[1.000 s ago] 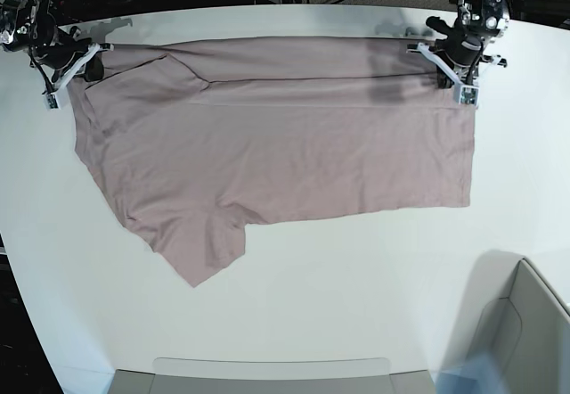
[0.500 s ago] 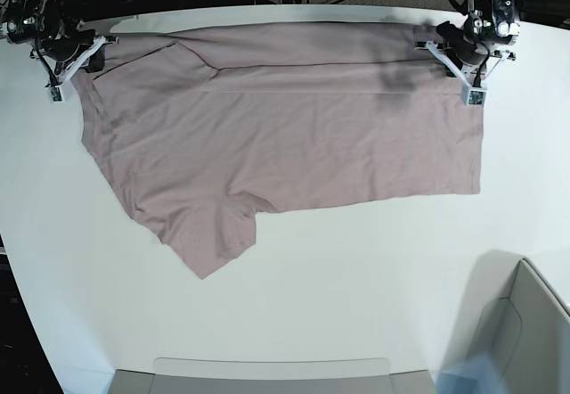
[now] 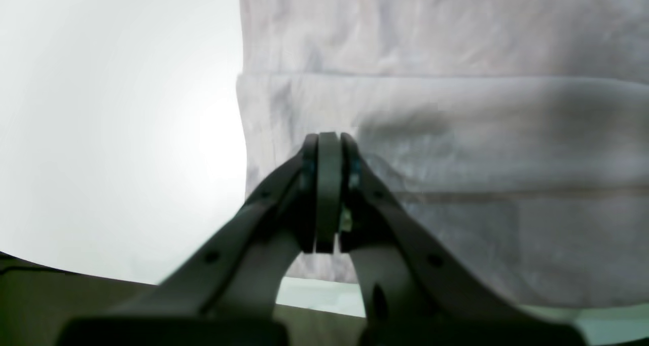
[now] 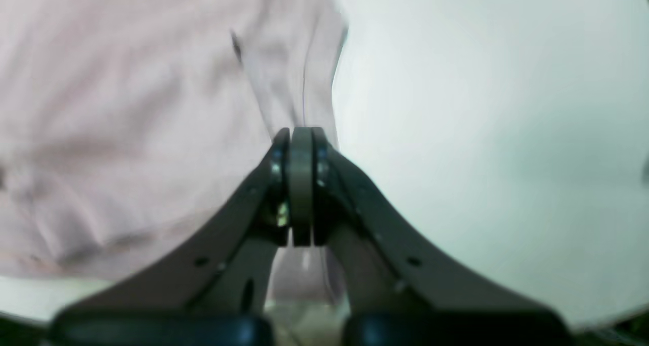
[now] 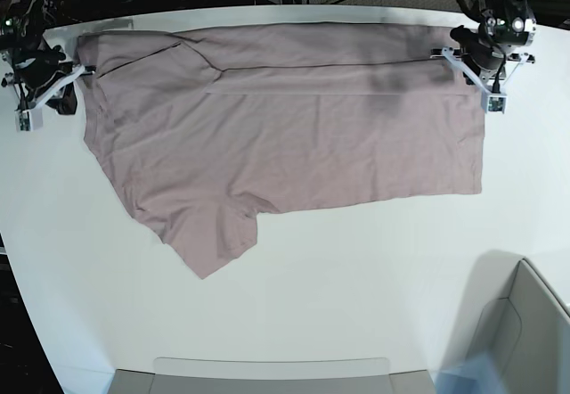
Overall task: Fold the T-shirt properly
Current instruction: 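Drag the folded edge back toward the collar with both grippers, then release and move the right gripper down along the shirt side to the hem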
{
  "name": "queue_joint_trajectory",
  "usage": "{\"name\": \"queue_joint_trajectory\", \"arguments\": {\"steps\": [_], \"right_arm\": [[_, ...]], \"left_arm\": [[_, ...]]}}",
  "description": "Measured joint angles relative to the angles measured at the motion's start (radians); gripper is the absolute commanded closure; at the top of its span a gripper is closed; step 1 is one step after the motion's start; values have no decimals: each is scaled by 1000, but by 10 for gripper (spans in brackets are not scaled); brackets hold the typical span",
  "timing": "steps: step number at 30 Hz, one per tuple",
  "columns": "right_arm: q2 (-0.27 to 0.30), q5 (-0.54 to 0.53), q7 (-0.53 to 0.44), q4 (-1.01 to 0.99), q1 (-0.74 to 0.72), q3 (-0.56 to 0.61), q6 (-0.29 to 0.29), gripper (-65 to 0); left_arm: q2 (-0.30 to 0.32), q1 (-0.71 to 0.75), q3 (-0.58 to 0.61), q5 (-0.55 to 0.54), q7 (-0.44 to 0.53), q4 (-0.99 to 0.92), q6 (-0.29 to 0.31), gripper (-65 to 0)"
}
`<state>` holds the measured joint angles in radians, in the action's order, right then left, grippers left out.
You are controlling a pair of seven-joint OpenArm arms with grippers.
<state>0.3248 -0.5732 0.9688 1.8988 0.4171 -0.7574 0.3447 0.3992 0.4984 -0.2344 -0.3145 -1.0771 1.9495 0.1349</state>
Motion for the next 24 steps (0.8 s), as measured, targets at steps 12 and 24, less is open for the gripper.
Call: {"name": "queue_joint_trajectory", "arguments": {"steps": [12,24], "right_arm": [[63,183,-7,-259,-370,219,0,0],[71,233,-130,-674,-617,474,-4,0]], "left_arm": [[-53,-164,-4,0,-22,-2,-7,0],[-118,-172,-10,0,-20,-3,-3,0]]}}
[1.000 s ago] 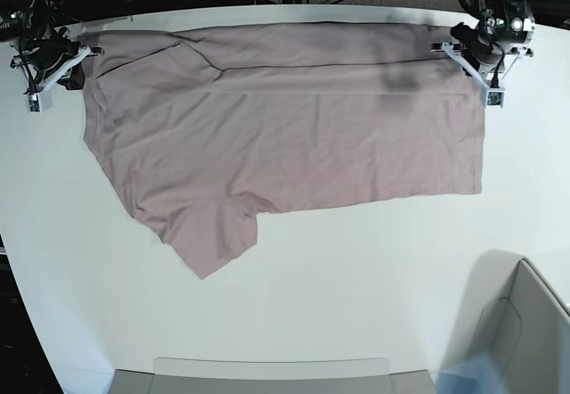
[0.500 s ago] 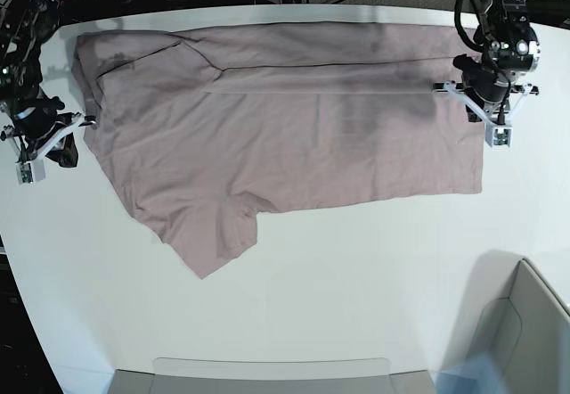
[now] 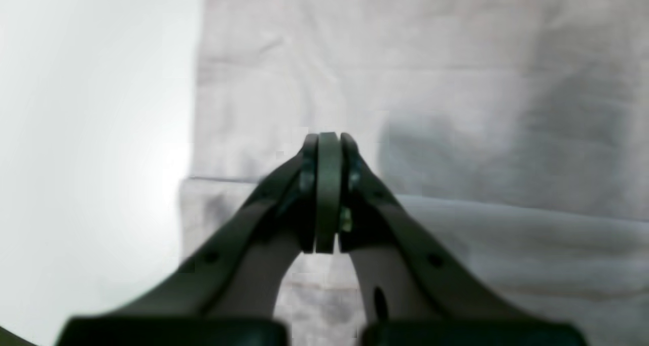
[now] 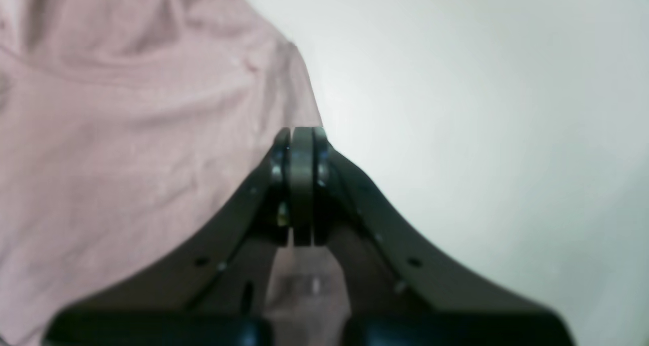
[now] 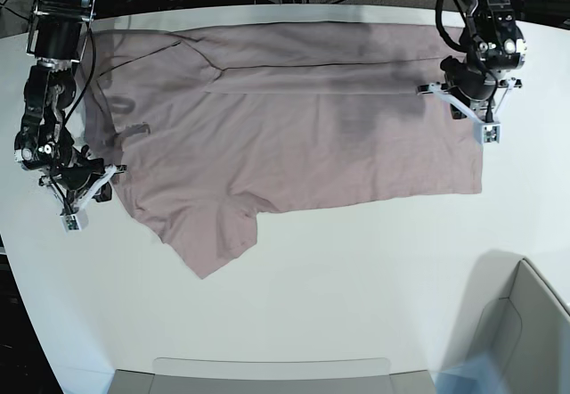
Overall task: Fold the T-shirt properly
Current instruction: 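Release and move the right gripper down along the shirt side to the hem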
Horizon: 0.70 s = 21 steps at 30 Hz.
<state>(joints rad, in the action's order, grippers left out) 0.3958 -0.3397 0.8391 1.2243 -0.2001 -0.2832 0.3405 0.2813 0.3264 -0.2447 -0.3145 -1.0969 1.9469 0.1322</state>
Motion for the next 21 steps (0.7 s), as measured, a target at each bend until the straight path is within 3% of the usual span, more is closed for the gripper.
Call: {"name": "queue_joint_trajectory", "arguments": {"steps": [6,14,21], "right_arm": [[-4,123,-29,-117,-16,11,0,0],[44,106,-77,-9,133,3,0,0],[67,112,-53,146,277,-3,-4,0]], "left_arm": [[3,0,0,1,1,-2,-4,0],[1,0,0,1,1,-14,-4,0],[-8,0,0,1,2,-14,-5,0]]}}
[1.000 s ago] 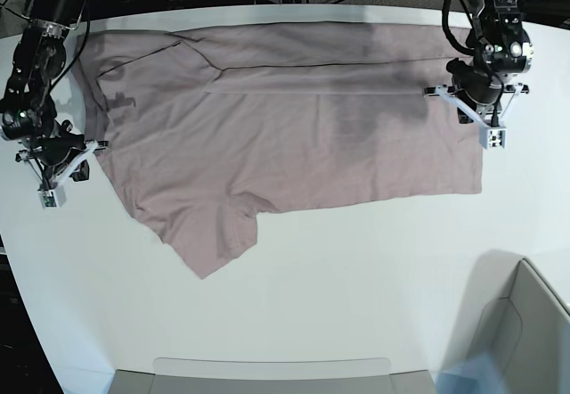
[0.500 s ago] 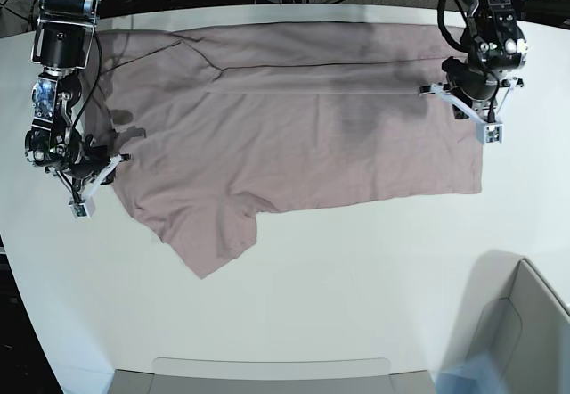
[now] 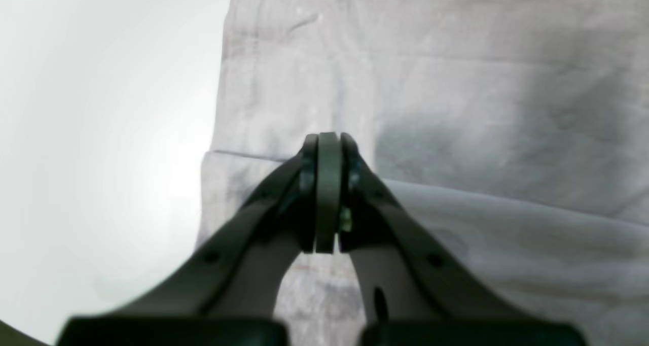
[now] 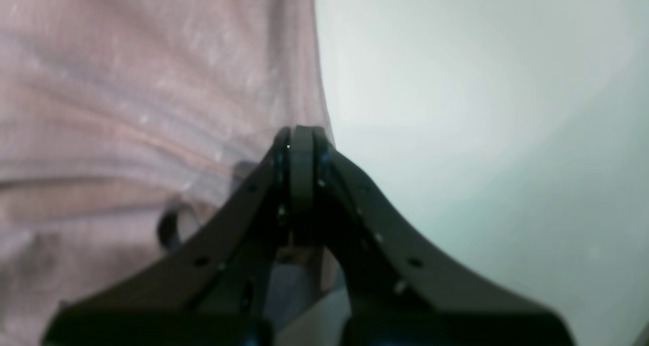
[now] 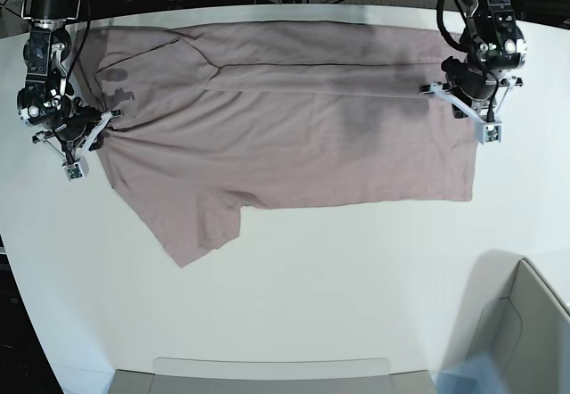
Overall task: Fold the T-shirt properly
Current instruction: 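Release and move the right gripper down along the shirt side to the hem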
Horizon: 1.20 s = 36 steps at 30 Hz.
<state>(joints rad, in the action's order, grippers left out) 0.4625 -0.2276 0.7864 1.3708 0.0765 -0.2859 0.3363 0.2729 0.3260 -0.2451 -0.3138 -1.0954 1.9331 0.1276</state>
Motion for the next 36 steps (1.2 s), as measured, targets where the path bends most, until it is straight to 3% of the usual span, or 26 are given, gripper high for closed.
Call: {"name": "queue_joint_trajectory", "arguments": {"steps": [5,14,19,25,30,36], "right_arm": [[-12,8,79,51,14,-29,4,0],[-12,14,90,193,5,-41,9,0],[-11,21,100,159,-117,-37,9,-113],[-12,20,75,-89,-366,61,10,-167],[-8,19,-49,-428,-563,245,8,-177],[-84,17,-135,-576,-666,348,8,-177]], "left_arm": [[-24,-4,-2,0,-1,-1,1,0],[-23,-27,-3,0,-2,-1,0,0],[-24,-27,-6,0,-1,-1,1,0],[-26,-40,-6,0,-2,-2,1,0],[-22,-82,-6,0,3,-3,0,0],[-23,-78,-4,0,-1,-4,0,0]]}}
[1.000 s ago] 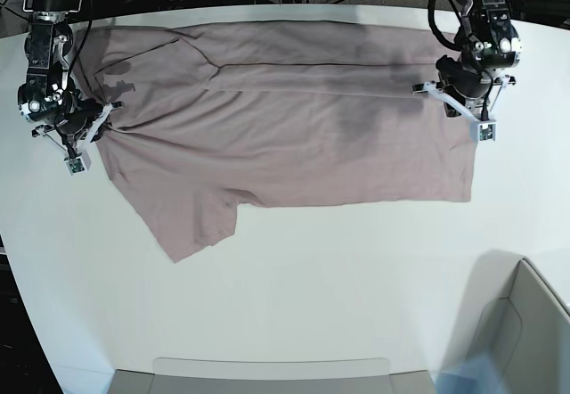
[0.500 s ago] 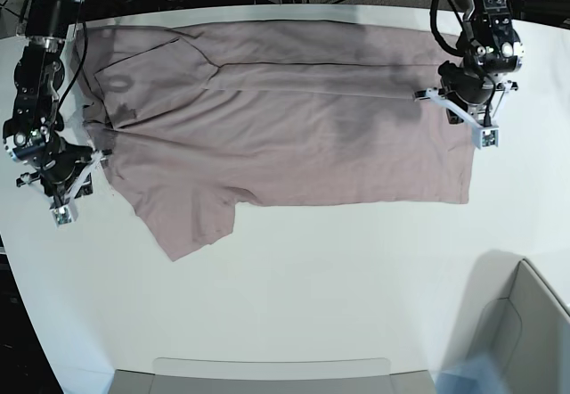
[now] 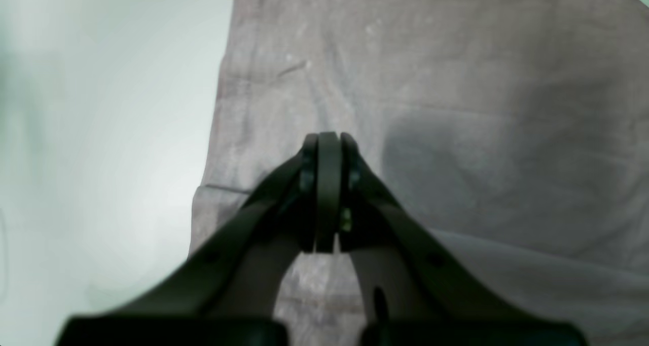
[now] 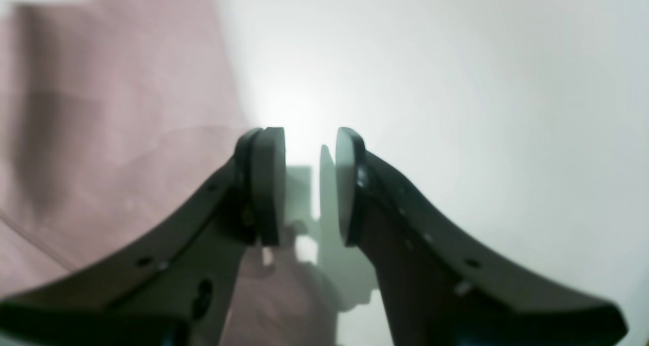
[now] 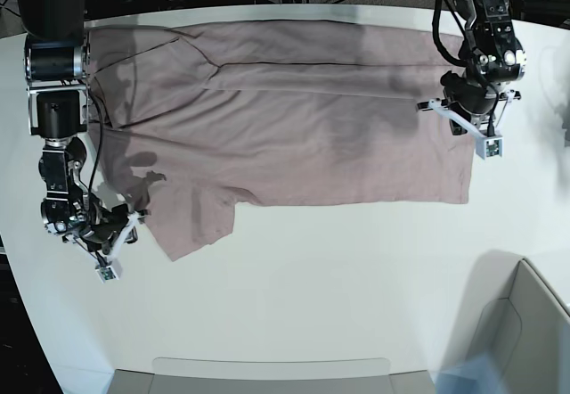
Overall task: Fold the T-shirt properly
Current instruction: 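Release and move the right gripper down along the shirt side to the hem, then move the left gripper down along the shirt side to the hem corner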
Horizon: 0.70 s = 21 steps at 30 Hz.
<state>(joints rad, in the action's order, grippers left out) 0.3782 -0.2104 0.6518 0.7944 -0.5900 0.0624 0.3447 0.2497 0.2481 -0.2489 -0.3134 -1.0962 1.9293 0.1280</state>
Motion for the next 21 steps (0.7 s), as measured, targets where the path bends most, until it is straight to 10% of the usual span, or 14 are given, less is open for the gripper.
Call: {"name": "queue_joint_trajectory", "arguments": {"steps": [21], "right_arm": [[-13,3,-100,-48,10,-35,-3,-175]], "left_arm": [[-1,-34,0,0,-3,-26,3,0]]}}
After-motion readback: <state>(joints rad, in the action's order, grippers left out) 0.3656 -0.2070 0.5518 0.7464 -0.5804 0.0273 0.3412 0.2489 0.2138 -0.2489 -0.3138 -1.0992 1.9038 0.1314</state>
